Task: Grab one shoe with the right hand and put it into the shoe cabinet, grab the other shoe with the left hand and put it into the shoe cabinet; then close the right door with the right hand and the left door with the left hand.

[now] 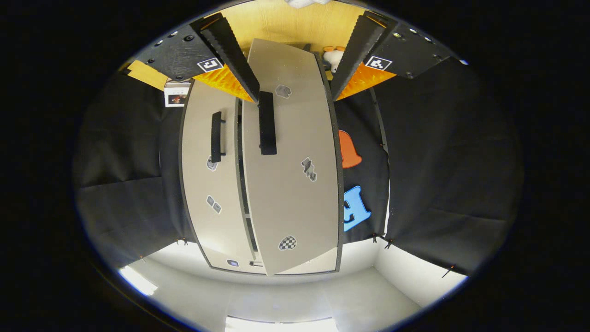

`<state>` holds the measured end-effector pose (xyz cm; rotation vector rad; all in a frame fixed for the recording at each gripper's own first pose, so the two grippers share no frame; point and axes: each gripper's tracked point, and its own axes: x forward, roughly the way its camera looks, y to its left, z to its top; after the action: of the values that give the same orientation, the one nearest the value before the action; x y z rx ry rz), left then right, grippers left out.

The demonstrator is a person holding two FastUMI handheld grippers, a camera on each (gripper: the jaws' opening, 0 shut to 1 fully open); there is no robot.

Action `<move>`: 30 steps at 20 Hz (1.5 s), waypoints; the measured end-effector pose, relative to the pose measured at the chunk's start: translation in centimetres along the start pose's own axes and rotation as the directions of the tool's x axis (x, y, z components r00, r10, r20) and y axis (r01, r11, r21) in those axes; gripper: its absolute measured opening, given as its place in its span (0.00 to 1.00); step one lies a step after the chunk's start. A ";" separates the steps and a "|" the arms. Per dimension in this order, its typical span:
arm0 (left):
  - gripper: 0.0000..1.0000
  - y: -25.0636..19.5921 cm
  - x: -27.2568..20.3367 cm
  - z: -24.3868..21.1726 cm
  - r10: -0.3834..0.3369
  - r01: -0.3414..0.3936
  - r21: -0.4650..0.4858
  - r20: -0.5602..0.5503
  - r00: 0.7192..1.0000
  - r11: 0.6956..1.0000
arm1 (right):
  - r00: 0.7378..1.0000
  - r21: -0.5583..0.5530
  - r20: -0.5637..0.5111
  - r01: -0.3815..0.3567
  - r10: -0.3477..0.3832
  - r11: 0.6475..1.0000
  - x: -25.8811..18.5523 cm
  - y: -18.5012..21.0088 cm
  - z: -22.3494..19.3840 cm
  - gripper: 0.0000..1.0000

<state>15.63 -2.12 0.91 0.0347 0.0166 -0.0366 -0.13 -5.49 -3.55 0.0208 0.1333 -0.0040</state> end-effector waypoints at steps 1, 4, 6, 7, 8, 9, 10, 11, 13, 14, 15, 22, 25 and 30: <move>0.96 -0.1 -0.8 0.3 -0.008 0.008 -0.002 0.003 1.000 1.000 | 1.000 0.004 0.003 -0.005 0.005 1.000 0.1 0.5 0.0 0.94; 0.96 0.1 -3.5 1.1 -0.016 0.016 -0.009 0.012 1.000 1.000 | 1.000 0.019 0.023 -0.007 0.006 1.000 0.2 1.5 0.6 0.94; 0.96 0.4 -5.1 1.1 -0.011 0.012 -0.006 0.019 1.000 1.000 | 0.999 0.022 0.042 -0.006 0.005 1.000 0.0 2.0 1.2 0.94; 0.95 0.6 -5.9 0.8 -0.011 0.011 -0.006 0.009 1.000 1.000 | 0.999 0.022 0.052 -0.006 0.005 1.000 -0.1 2.2 1.3 0.94; 0.96 0.6 -6.7 0.4 -0.011 0.011 -0.012 0.003 1.000 1.000 | 0.998 0.021 0.058 -0.009 0.008 1.000 0.0 2.4 1.6 0.94; 0.96 0.7 -7.6 0.1 -0.011 0.011 -0.022 -0.007 1.000 1.000 | 0.998 0.019 0.064 -0.009 0.008 1.000 -0.1 2.6 1.7 0.94; 0.96 0.8 -8.4 -0.5 -0.008 0.008 -0.034 -0.019 1.000 0.999 | 0.997 0.018 0.074 -0.007 0.006 1.000 -0.2 2.8 1.9 0.94; 0.96 0.9 -9.1 -0.7 -0.004 0.003 -0.047 -0.024 1.000 0.999 | 0.997 0.018 0.083 -0.006 0.004 1.000 -0.3 2.8 2.2 0.94; 0.96 1.6 -10.6 -1.5 0.020 -0.022 -0.065 -0.039 0.999 0.998 | 0.996 0.020 0.090 0.001 -0.003 1.000 -0.2 2.8 2.3 0.90; 0.95 1.8 -11.1 -1.8 0.030 -0.033 -0.069 -0.045 0.999 0.997 | 0.996 0.022 0.090 0.000 -0.002 1.000 -0.1 2.9 2.4 0.90; 0.96 1.9 -11.8 -2.2 0.040 -0.043 -0.074 -0.050 0.998 0.996 | 0.996 0.023 0.088 0.001 -0.003 1.000 -0.1 2.9 2.3 0.90; 0.95 0.6 -13.9 -2.3 0.049 -0.050 -0.049 -0.023 0.999 0.998 | 0.997 0.032 0.077 -0.003 0.000 0.999 0.0 3.3 1.8 0.91; 0.94 -0.1 -14.1 -2.4 0.030 -0.031 -0.057 -0.025 0.999 0.998 | 0.997 0.028 0.082 -0.010 0.008 1.000 -0.3 3.8 1.6 0.90; 0.95 0.3 -14.3 -2.9 0.030 -0.032 -0.053 -0.039 0.999 0.998 | 0.997 0.011 0.078 -0.022 0.021 1.000 0.0 4.7 1.2 0.90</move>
<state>1.31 -1.19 -1.77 -0.0179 0.0555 -0.0042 0.03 -0.80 -2.29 0.0337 0.0551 0.0160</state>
